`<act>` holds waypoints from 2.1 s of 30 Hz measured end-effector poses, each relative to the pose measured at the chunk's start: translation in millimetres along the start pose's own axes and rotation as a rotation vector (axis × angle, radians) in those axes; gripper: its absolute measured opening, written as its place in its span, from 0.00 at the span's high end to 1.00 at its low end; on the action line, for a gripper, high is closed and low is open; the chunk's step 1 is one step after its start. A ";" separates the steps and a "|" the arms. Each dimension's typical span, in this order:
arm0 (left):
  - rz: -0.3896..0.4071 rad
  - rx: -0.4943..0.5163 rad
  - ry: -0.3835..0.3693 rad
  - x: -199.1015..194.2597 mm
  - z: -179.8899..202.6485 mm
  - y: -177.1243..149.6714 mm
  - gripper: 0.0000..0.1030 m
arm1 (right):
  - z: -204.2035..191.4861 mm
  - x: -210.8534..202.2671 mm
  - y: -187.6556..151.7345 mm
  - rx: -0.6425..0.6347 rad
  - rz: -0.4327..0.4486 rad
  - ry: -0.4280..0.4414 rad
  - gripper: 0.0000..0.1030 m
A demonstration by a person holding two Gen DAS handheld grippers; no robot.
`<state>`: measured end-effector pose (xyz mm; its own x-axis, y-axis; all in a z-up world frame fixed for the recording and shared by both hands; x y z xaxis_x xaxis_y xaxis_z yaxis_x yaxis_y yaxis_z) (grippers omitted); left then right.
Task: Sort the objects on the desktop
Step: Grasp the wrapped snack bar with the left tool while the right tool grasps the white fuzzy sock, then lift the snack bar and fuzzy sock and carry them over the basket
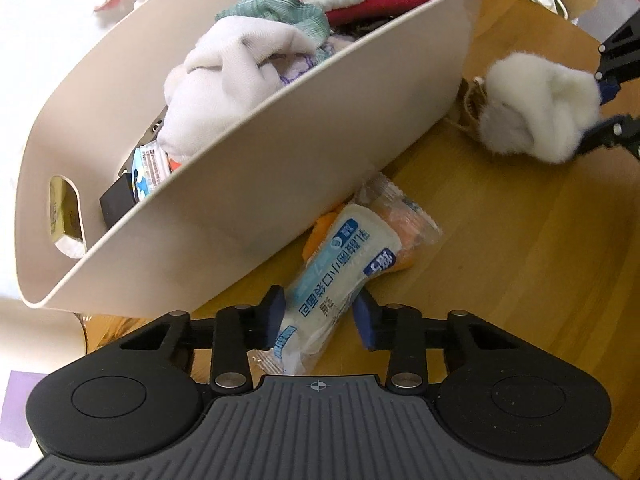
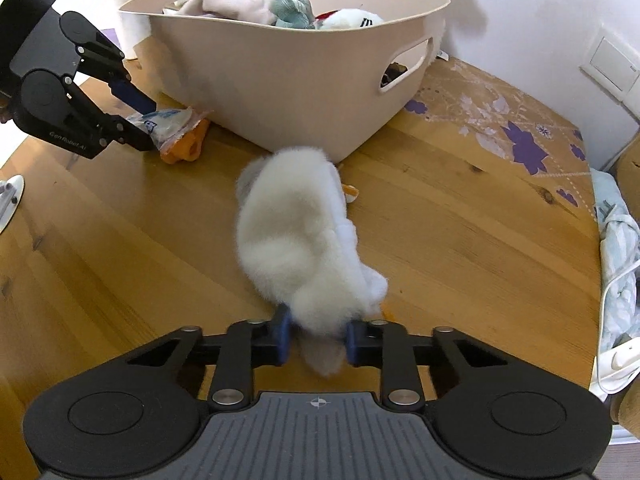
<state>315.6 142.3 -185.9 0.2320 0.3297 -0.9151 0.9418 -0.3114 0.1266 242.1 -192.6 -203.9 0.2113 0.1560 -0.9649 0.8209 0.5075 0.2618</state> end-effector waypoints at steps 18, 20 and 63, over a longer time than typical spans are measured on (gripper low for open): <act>-0.030 -0.056 0.000 -17.5 -9.7 -27.3 0.82 | -5.2 -39.4 -18.9 -0.058 0.091 0.005 0.91; -0.032 -0.055 0.005 -18.9 -9.3 -31.6 0.83 | -5.5 -42.7 -20.5 -0.058 0.101 0.003 0.91; 0.198 -0.234 0.053 -155.6 -9.6 -17.4 0.84 | 25.3 -182.7 8.9 -0.097 0.431 -0.096 0.91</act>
<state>265.4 105.0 -42.0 0.4229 0.3315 -0.8434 0.9061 -0.1624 0.3906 224.2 -238.0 -25.8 0.5749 0.2938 -0.7636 0.5946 0.4910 0.6366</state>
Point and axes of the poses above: each gripper's, at about its wrist camera, not at the fingertips, and x roughly the way its jaws point, z to its right, y to its top, the point moved 3 cm from there along x, roughly the way its jaws point, and after that the axes turned 12 degrees about -z, right-handed, at the moved point
